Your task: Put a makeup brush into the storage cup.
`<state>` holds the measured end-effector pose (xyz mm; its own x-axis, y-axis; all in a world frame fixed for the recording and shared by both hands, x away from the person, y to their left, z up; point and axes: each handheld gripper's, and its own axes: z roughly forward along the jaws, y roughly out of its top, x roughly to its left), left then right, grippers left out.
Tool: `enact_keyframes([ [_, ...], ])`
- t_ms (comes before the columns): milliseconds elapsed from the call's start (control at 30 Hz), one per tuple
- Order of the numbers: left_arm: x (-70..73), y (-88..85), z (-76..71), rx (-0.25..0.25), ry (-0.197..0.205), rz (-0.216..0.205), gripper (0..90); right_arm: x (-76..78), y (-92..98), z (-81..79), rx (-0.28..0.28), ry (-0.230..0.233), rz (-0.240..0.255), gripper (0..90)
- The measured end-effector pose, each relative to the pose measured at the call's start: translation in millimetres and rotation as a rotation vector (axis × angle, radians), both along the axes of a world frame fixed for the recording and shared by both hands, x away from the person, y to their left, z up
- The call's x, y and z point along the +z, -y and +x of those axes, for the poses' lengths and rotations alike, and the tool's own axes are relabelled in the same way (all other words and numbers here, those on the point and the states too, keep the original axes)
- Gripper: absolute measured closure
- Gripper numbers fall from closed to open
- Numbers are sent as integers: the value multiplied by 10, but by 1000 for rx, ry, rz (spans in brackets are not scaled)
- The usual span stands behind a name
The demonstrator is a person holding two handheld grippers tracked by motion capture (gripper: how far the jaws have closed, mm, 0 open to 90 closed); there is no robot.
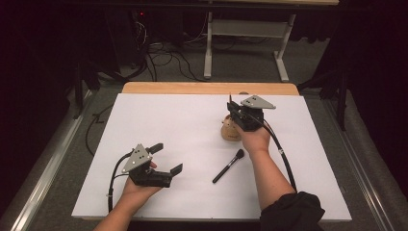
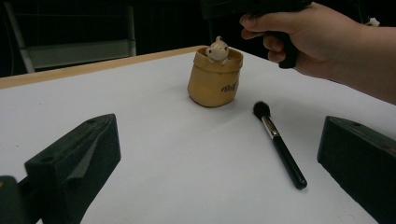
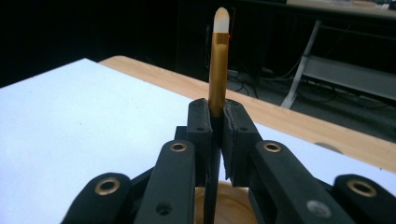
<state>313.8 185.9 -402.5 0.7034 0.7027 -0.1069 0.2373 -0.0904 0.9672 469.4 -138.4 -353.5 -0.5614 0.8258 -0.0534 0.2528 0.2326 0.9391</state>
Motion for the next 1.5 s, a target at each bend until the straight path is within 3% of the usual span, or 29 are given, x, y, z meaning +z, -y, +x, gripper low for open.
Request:
enact_keyframes([
  [333, 1, -11, 4, 2, 2, -2, 0, -13, -37, -1, 11, -14, -11, 830],
  [400, 0, -15, 6, 4, 2, -2, 0, -13, -36, -7, 6, -23, -7, 715],
  [567, 0, -10, 5, 2, 3, -1, 0, 15, -20, -26, 7, -18, 8, 566],
  [900, -6, -22, 17, 8, -4, 5, 0, 93, 28, -124, 19, -28, 29, 411],
  [1067, -9, -42, 24, 13, -10, 6, 0, 113, 77, -198, 25, -41, 69, 325],
  [1500, -18, -54, 19, 25, -14, 3, 0, -24, 312, -475, 10, -49, 82, 68],
])
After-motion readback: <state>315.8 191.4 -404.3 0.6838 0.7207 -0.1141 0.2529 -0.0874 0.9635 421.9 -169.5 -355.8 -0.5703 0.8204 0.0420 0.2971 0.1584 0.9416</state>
